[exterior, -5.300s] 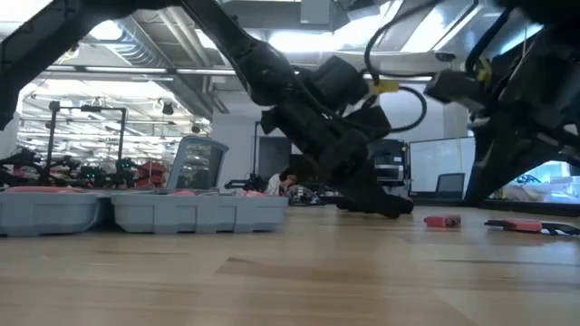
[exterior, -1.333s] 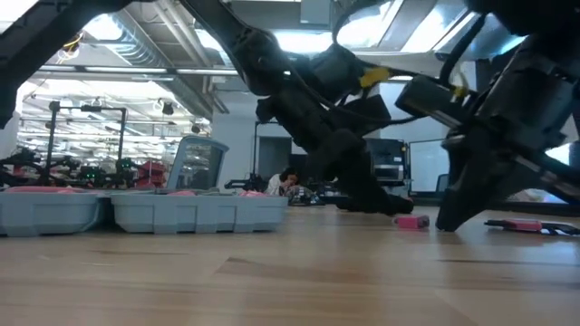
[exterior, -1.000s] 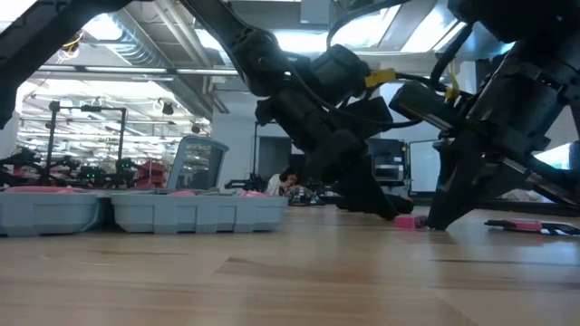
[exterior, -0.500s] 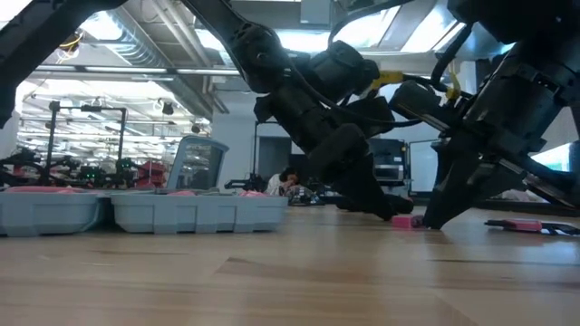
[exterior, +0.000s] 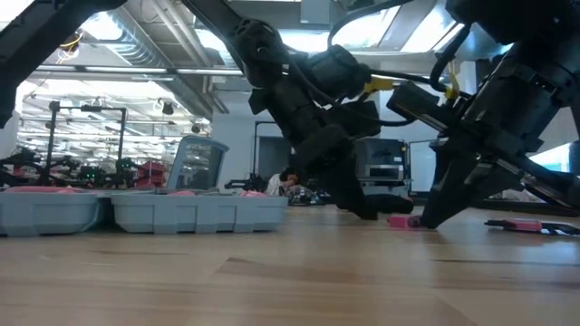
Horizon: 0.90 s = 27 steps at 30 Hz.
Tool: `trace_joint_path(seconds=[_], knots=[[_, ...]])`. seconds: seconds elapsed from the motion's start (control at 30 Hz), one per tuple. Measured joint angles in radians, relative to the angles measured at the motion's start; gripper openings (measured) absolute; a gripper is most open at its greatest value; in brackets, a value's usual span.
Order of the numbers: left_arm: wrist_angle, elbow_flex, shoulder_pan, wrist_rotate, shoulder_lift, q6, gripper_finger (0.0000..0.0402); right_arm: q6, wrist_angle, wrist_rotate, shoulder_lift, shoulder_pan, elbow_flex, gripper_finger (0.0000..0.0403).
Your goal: Prefit tool cases
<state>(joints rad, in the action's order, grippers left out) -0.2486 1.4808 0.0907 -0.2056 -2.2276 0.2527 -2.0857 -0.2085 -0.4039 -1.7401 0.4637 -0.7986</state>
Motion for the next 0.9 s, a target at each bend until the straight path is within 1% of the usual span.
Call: trace_joint_path(seconds=[0.1, 0.23, 0.33, 0.53, 0.63, 0.77, 0.9], knots=[[0.029, -0.002, -0.01, -0.006, -0.001, 0.016, 0.0, 0.003, 0.016, -0.001, 0.0, 0.0, 0.0, 0.0], [0.061, -0.002, -0.037, -0.055, -0.024, 0.036, 0.0, 0.023, 0.031, -0.003, 0.0, 0.0, 0.0, 0.0], [0.072, 0.0, -0.068, -0.038, -0.036, 0.075, 0.0, 0.024, 0.029, -0.003, 0.0, 0.0, 0.0, 0.0], [0.161, -0.002, -0.079, -0.077, -0.039, 0.036, 0.0, 0.031, 0.027, 0.01, 0.0, 0.0, 0.0, 0.0], [0.14, 0.0, -0.08, -0.096, -0.045, 0.023, 0.0, 0.03, 0.027, 0.012, 0.0, 0.0, 0.0, 0.0], [0.081, 0.002, -0.082, -0.088, -0.043, 0.03, 0.0, 0.031, 0.034, 0.004, 0.0, 0.0, 0.0, 0.0], [0.07, 0.002, -0.076, -0.094, -0.043, 0.045, 0.0, 0.031, 0.06, 0.004, 0.0, 0.0, 0.0, 0.0]])
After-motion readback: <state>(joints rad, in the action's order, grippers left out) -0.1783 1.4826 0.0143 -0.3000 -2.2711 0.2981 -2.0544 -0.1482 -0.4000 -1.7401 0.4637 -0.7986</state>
